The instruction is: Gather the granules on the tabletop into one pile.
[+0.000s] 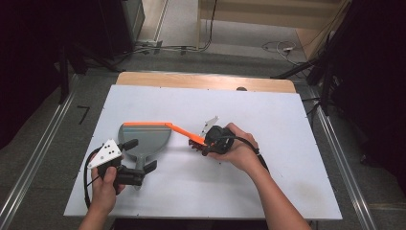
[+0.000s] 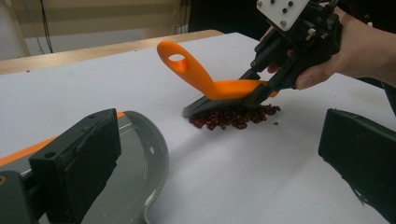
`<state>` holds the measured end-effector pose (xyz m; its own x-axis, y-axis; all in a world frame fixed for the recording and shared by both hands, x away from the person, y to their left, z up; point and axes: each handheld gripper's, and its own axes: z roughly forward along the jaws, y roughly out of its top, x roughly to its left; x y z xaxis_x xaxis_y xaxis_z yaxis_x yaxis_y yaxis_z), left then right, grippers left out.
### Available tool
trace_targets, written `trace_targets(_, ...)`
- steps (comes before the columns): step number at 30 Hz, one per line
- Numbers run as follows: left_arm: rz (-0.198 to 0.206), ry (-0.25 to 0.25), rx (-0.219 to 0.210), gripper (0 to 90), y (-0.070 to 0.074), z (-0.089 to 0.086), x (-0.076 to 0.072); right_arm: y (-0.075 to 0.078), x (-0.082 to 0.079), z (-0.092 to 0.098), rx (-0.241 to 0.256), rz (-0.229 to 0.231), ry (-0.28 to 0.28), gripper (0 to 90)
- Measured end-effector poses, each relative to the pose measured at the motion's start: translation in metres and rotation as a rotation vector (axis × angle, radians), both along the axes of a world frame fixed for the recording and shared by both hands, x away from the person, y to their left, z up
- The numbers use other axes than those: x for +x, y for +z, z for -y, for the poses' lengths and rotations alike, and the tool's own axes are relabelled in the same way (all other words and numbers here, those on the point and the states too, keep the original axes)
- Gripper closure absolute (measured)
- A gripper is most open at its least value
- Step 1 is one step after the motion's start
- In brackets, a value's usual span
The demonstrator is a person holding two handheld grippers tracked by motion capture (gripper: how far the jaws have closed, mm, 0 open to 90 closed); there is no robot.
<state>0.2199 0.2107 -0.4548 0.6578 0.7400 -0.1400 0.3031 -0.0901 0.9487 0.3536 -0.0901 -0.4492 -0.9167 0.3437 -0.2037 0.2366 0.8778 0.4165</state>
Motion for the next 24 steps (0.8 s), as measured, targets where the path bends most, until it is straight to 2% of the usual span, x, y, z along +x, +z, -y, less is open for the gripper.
trace_targets(7,0.000,-0.001,0.000,0.0,0.000,0.000,0.000,0.001,-0.005,-0.001,-0.005,-0.013,0.009,67.3)
trace_targets(15,0.001,0.000,0.000,0.0,0.000,0.000,0.000,0.001,-0.007,-0.002,-0.005,-0.003,0.023,67.3)
trace_targets(19,-0.001,0.002,0.002,0.0,0.000,-0.001,0.000,0.004,-0.006,-0.001,0.008,0.038,0.011,67.7)
trace_targets(22,0.001,0.005,-0.002,0.0,0.001,-0.001,-0.001,0.008,-0.002,0.000,0.031,0.044,-0.002,68.0)
trace_targets(24,0.000,0.008,-0.003,0.0,0.001,-0.002,0.000,0.011,-0.001,0.001,0.029,0.057,-0.014,68.1)
